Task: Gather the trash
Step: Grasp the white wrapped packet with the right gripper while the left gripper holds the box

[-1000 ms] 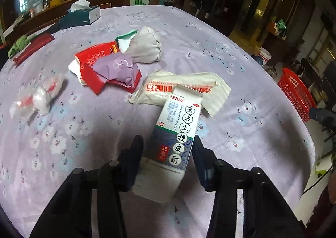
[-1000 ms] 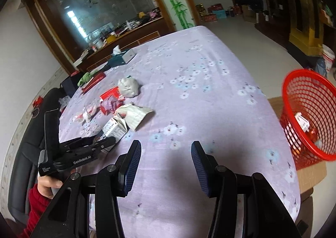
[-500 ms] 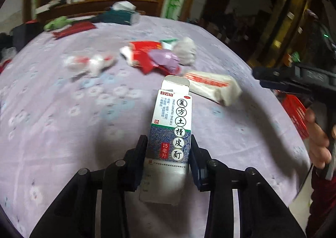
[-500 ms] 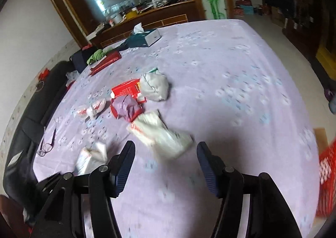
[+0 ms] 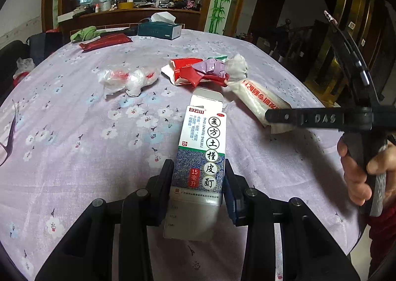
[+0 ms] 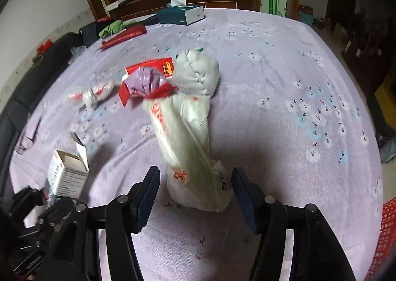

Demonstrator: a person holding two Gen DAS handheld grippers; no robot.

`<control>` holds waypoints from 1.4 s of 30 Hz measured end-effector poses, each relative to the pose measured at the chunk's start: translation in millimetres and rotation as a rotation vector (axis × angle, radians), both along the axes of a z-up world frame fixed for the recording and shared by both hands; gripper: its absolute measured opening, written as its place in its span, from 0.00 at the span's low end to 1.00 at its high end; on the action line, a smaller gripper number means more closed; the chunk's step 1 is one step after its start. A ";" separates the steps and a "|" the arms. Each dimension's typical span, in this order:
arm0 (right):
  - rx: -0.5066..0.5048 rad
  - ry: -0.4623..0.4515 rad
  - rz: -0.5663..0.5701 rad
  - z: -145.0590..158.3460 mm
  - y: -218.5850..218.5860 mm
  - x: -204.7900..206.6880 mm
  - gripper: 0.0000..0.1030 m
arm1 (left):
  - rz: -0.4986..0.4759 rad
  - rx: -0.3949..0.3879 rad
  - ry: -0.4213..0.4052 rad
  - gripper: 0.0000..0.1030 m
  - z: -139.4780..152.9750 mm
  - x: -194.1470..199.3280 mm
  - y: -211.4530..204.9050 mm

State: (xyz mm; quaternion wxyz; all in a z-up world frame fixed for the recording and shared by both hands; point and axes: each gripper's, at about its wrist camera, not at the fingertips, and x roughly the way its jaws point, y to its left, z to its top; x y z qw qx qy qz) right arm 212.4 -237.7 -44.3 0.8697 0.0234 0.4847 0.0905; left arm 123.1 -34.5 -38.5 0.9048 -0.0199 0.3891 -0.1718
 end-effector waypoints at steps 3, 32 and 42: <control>-0.034 -0.011 -0.021 -4.5 2.7 3.8 0.63 | 0.006 0.005 -0.008 0.35 0.2 -3.5 0.3; 0.050 -0.264 -0.198 18.1 3.8 -95.3 0.45 | 0.089 0.079 -0.188 0.35 12.7 -27.9 -15.4; 0.090 -0.242 -0.206 11.0 -4.7 -92.3 0.45 | 0.081 0.093 -0.186 0.35 11.2 -27.5 -16.4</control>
